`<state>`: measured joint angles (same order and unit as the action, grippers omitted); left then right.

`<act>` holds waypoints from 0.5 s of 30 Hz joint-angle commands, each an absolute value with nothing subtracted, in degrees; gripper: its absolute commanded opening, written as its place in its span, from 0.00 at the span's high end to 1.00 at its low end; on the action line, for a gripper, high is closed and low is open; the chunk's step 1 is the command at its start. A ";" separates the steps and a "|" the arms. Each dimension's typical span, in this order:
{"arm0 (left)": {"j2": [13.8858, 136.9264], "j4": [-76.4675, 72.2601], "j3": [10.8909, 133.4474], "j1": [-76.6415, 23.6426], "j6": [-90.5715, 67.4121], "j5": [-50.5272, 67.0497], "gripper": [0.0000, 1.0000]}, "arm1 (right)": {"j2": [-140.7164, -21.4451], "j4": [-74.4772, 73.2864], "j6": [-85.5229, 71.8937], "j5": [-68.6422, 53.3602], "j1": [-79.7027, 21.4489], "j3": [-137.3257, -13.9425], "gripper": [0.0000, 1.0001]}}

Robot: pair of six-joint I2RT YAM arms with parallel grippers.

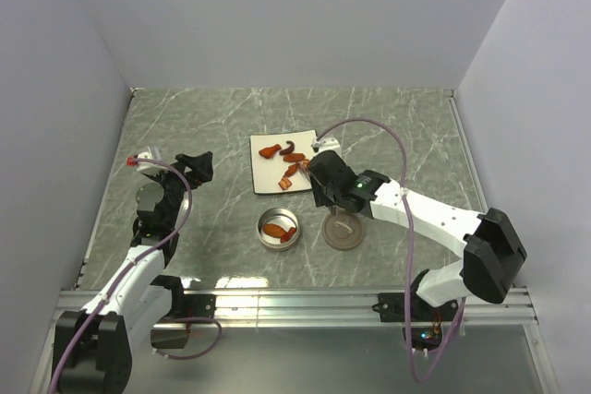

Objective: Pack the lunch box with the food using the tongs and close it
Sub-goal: Pick up the food using the clamp

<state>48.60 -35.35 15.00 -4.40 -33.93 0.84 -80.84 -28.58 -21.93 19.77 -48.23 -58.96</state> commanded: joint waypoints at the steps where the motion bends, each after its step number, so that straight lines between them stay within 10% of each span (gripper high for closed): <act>1: 48.43 -37.79 14.68 -4.13 -34.45 1.67 0.01 | -82.35 -26.45 -21.09 19.69 -47.64 -62.22 0.52; 15: 48.16 -37.79 14.50 -4.13 -34.54 1.67 0.00 | -83.59 -28.92 -22.06 21.53 -47.64 -63.46 0.68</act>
